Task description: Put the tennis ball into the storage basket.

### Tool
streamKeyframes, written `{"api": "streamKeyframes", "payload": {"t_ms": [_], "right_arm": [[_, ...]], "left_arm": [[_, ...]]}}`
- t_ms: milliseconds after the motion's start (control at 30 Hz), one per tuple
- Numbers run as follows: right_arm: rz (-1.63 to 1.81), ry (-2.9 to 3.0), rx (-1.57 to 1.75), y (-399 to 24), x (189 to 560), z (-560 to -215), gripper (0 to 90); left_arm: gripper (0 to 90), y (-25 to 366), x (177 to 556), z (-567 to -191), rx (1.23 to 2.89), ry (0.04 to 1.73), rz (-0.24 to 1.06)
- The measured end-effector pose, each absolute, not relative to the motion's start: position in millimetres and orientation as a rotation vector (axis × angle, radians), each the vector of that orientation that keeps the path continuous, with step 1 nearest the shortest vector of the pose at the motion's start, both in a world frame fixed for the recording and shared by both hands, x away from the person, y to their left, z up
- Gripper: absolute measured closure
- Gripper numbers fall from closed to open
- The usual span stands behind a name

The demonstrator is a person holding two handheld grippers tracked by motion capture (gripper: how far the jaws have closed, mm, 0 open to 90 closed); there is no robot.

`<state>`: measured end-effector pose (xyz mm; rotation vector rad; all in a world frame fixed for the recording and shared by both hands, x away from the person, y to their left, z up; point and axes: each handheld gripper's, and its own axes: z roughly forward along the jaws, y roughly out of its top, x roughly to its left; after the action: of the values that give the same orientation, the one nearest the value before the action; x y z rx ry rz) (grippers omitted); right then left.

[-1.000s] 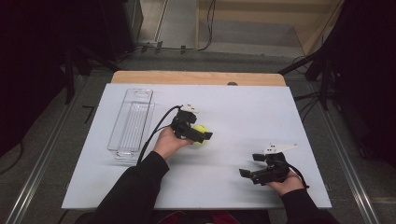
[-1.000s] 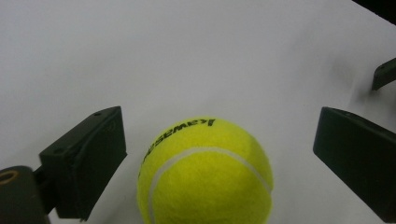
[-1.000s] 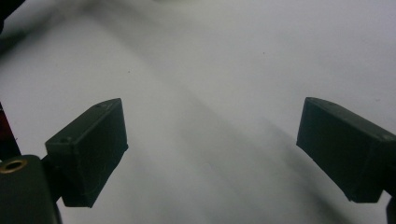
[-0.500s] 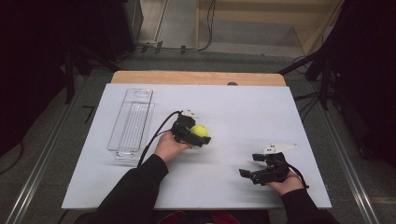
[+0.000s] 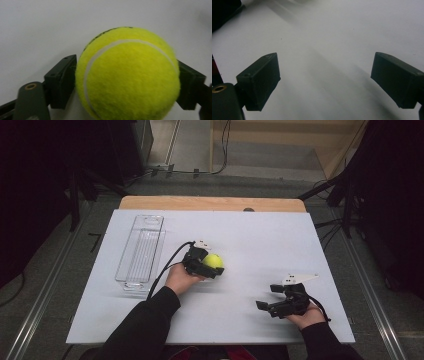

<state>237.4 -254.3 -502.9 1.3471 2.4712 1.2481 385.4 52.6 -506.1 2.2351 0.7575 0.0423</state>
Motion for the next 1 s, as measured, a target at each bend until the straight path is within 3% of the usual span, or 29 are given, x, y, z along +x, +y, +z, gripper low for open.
{"api": "streamKeyframes", "payload": {"t_ms": [67, 133, 1000], "right_arm": [[1.247, 2.471, 1.347, -254, 238, -503, 7.0], [1.247, 2.472, 1.348, -254, 238, -503, 7.0], [1.245, 2.474, 1.349, -254, 238, -503, 7.0]], "left_arm": [[25.0, 52, 384, -505, 2.228, 0.756, 0.038], [25.4, 51, 383, -505, 2.242, 0.737, 0.06], [25.9, 50, 377, -482, 2.26, 0.771, 0.026]]}}
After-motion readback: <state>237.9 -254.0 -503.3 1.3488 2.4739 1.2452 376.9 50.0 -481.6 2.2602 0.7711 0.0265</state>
